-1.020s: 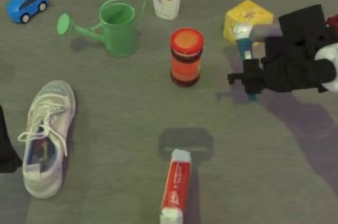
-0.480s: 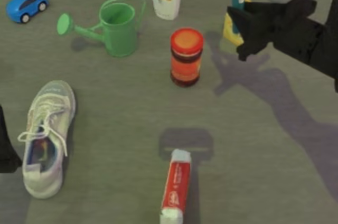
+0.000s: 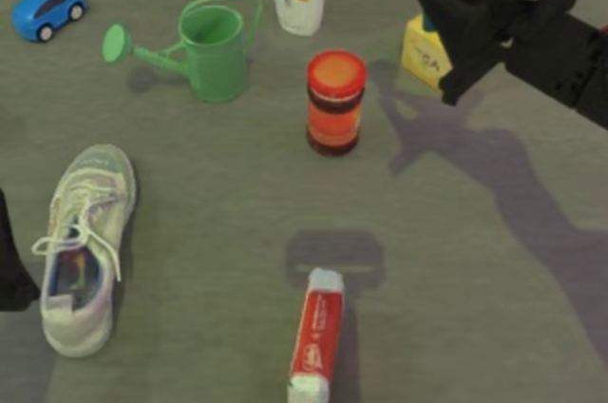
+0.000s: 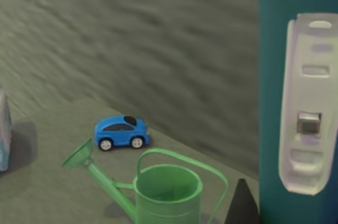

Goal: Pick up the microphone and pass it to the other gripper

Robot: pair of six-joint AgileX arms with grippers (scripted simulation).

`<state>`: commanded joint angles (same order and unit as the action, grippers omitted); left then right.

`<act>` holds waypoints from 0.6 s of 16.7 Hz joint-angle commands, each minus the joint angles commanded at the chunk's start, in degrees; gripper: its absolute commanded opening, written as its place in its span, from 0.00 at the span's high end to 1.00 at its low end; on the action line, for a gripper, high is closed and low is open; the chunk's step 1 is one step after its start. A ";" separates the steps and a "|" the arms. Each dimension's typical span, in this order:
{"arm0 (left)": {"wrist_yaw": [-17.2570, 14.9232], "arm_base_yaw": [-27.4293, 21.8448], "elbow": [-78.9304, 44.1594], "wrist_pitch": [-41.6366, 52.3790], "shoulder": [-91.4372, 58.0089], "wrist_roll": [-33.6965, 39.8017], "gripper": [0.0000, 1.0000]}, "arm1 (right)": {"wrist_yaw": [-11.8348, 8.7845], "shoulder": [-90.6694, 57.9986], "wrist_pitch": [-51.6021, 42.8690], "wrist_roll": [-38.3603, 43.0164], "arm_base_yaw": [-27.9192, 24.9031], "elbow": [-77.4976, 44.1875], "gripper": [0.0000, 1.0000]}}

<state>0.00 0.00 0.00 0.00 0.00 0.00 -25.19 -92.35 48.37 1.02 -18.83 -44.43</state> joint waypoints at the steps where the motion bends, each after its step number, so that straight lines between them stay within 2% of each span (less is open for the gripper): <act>1: 0.00 0.00 0.00 0.00 0.00 0.00 0.00 | 0.08 -0.20 -0.14 0.15 -0.25 -0.27 1.00; 2: 0.00 0.00 0.00 0.00 0.00 0.00 0.00 | 0.24 -0.22 -0.03 0.16 -0.44 -0.24 1.00; 4: 0.00 0.00 0.00 0.00 0.00 0.00 0.00 | 2.03 -0.35 1.19 0.22 -2.43 0.14 1.00; 10: 0.00 0.00 0.00 0.00 0.00 0.00 0.00 | 13.57 -0.20 8.30 1.10 -14.12 2.62 1.00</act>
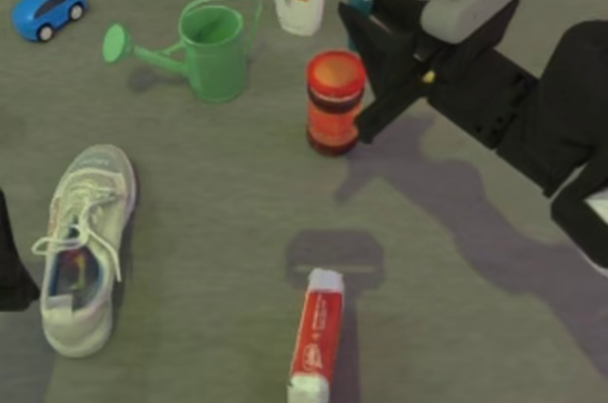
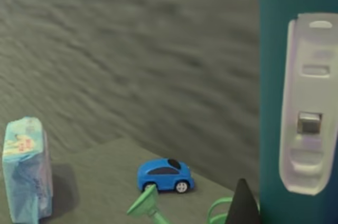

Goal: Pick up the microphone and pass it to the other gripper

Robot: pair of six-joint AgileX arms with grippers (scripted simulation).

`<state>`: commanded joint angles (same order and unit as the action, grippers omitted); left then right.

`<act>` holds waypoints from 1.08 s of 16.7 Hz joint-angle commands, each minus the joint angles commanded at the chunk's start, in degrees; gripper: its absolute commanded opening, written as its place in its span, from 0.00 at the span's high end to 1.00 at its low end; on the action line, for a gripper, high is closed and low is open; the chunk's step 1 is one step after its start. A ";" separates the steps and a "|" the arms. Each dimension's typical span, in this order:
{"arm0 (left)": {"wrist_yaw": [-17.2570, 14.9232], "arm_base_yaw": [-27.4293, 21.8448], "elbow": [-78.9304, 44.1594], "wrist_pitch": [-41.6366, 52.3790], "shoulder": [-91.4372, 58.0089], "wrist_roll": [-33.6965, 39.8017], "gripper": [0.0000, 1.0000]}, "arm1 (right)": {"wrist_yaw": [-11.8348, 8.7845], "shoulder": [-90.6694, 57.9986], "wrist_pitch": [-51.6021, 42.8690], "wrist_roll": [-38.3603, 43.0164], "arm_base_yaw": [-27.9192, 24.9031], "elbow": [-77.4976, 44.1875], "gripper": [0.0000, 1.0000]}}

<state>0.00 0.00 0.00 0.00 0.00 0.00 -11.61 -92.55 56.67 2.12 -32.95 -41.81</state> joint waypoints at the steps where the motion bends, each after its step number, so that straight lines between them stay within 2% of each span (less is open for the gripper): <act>1: 0.00 0.00 0.00 0.00 0.00 0.00 0.00 | 1.57 0.15 0.96 0.13 -1.57 0.32 1.00; 3: 0.00 0.00 0.00 0.00 0.00 0.00 0.00 | 3.05 0.36 1.95 0.24 -3.06 0.62 1.00; 13: -0.08 -0.03 -0.07 -0.04 -0.09 -0.01 0.00 | 3.06 0.36 1.96 0.24 -3.07 0.63 1.00; 15: -1.72 -0.69 -1.63 -0.96 -1.98 -0.24 0.00 | 3.06 0.36 1.96 0.24 -3.07 0.63 1.00; 18: -7.23 -2.77 -7.01 -4.12 -9.39 -1.04 0.00 | 3.06 0.36 1.96 0.24 -3.07 0.63 1.00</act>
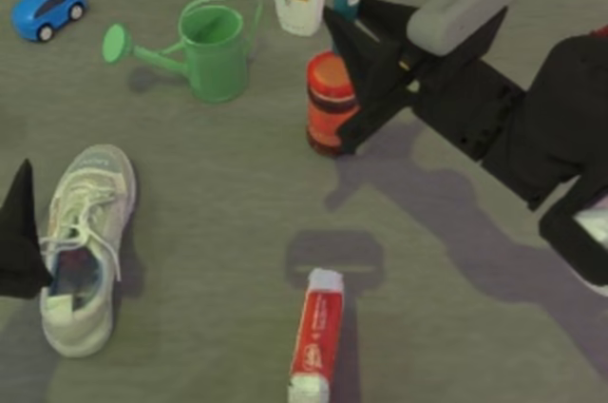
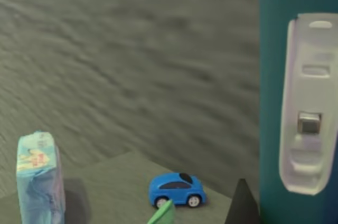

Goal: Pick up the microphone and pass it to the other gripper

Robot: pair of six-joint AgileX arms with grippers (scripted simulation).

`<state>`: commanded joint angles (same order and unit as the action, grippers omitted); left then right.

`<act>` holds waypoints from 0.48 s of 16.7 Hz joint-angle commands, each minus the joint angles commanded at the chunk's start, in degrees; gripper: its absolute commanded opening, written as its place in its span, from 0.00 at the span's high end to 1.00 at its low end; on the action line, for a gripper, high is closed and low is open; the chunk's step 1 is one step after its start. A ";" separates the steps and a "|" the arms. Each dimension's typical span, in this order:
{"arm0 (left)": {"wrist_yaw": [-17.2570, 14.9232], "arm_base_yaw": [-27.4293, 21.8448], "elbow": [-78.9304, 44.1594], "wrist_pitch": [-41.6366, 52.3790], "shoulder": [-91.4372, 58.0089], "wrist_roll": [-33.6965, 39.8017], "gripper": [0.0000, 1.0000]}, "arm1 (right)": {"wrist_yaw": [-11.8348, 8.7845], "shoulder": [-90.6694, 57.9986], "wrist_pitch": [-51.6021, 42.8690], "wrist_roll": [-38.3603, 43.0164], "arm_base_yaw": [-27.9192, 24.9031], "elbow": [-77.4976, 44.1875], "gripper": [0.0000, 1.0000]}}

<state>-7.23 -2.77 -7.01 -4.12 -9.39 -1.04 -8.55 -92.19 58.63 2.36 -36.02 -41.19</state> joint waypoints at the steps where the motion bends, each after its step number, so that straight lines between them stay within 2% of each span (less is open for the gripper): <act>1: -2.40 -0.89 -2.34 -1.36 -3.68 -0.35 0.00 | 0.00 0.00 0.00 0.00 0.00 0.00 1.00; 8: -22.02 -8.19 -20.90 -11.93 -37.71 -3.02 0.00 | 0.00 0.00 0.00 0.00 0.00 0.00 1.00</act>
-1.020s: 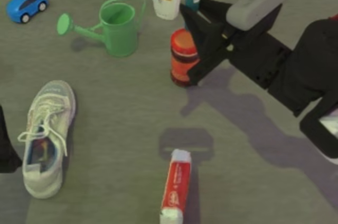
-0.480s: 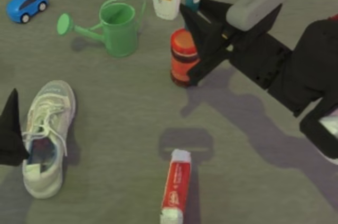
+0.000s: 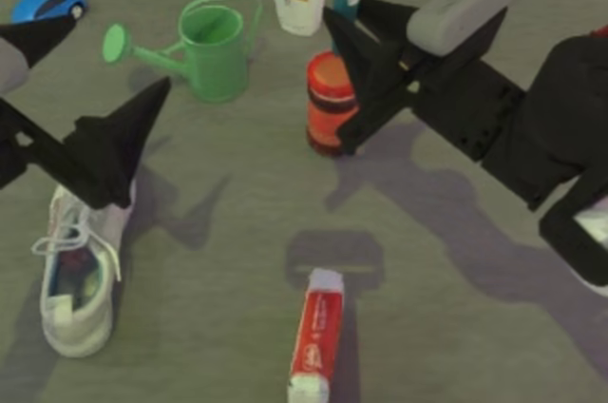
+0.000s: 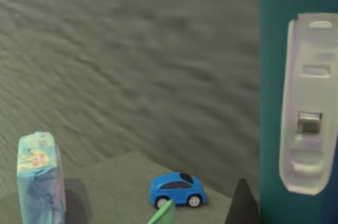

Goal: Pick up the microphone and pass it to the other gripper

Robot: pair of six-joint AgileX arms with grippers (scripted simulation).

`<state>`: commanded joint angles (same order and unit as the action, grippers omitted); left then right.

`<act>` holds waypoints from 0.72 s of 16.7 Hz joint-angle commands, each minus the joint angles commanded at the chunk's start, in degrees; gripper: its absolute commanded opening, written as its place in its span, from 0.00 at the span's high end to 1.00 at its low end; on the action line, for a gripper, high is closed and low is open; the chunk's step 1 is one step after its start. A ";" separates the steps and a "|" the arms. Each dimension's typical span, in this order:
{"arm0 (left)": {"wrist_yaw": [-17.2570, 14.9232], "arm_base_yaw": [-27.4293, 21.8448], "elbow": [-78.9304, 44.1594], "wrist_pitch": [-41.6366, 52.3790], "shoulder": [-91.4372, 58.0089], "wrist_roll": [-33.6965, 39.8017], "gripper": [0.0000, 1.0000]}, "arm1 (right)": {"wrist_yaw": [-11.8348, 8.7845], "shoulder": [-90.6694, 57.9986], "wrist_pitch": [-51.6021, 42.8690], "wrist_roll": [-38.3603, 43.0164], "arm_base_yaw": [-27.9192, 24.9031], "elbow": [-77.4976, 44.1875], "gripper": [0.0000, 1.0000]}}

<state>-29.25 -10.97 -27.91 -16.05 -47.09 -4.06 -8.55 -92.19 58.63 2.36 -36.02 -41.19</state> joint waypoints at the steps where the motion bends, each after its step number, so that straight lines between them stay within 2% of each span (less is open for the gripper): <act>1: -2.66 -1.00 -2.50 -1.43 -4.22 -0.33 0.00 | 0.00 0.00 0.00 0.00 0.00 0.00 1.00; 4: -9.60 -3.61 -9.22 -5.33 -14.93 -1.27 0.00 | 0.00 0.00 0.00 0.00 0.00 0.00 1.00; 7: -14.42 -5.41 -14.11 -8.27 -22.50 -2.08 0.00 | 0.00 0.00 0.00 0.00 0.00 0.00 1.00; 9: -15.99 -6.00 -15.74 -9.27 -24.71 -2.38 0.00 | 0.00 0.00 0.00 0.00 0.00 0.00 1.00; 12: -16.17 -6.06 -15.94 -9.40 -24.94 -2.42 0.00 | 0.00 0.00 0.00 0.00 0.00 0.00 1.00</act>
<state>-45.42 -17.03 -43.85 -25.45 -72.04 -6.48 -8.55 -92.19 58.63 2.36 -36.02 -41.19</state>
